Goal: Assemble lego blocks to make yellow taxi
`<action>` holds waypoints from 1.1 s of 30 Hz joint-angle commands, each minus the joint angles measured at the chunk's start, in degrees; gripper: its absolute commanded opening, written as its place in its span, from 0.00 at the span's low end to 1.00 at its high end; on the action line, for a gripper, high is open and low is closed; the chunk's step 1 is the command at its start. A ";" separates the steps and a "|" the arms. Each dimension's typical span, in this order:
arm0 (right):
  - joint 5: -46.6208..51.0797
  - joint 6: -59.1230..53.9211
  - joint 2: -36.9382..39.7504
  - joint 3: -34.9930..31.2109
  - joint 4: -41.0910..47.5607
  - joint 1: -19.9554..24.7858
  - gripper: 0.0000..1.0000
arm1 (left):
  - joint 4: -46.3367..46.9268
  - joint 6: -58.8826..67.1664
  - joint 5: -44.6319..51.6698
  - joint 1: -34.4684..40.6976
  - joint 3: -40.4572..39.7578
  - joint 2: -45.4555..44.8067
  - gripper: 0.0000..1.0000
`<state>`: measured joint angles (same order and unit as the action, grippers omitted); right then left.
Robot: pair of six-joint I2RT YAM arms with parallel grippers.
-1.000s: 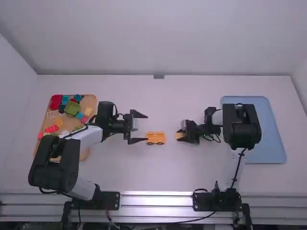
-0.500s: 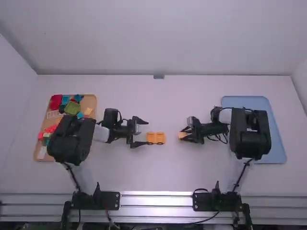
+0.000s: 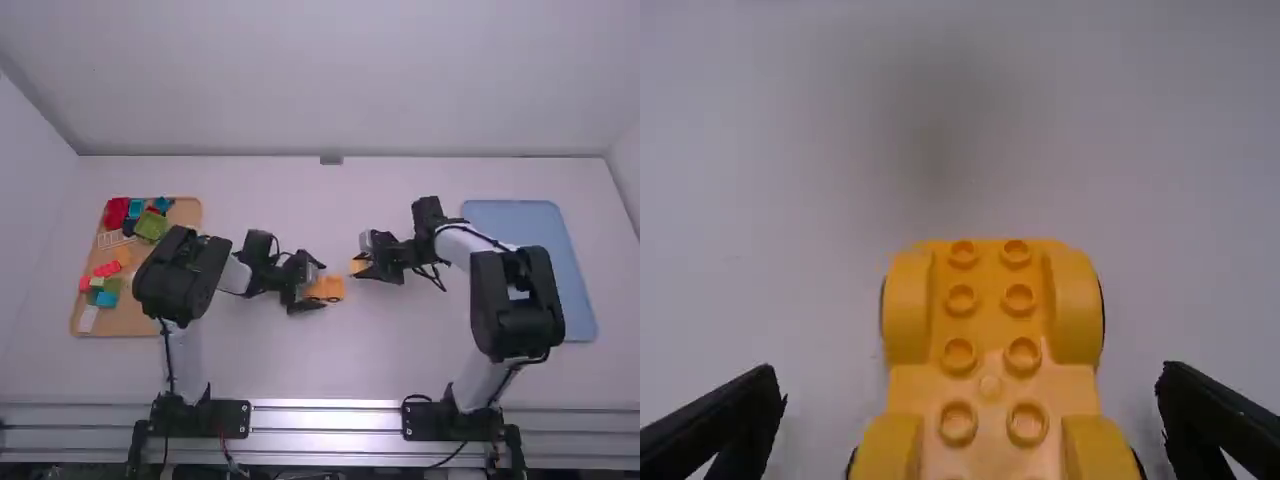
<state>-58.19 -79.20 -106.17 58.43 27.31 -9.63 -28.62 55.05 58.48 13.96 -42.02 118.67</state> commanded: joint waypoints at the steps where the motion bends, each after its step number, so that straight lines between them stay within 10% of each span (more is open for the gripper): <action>1: 1.77 4.83 1.29 0.79 -0.09 -1.68 0.33 | 0.96 -0.17 -2.29 0.68 -1.07 1.70 0.98; 9: 1.29 5.14 1.27 -1.75 -3.26 -4.50 0.27 | 3.04 -0.15 -2.49 -0.02 -2.25 2.64 0.70; 15: 0.57 21.11 1.27 -12.39 -27.47 -6.49 0.29 | 2.69 -0.17 -2.47 -0.04 -2.19 2.64 0.56; 33: 5.73 29.70 -2.86 -17.16 -42.38 -7.82 0.27 | 3.06 0.92 -0.72 -0.04 -0.42 2.64 0.49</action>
<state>-50.48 -49.41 -107.42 41.54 -14.96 -18.11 -26.37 55.55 57.56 14.26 -43.75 119.79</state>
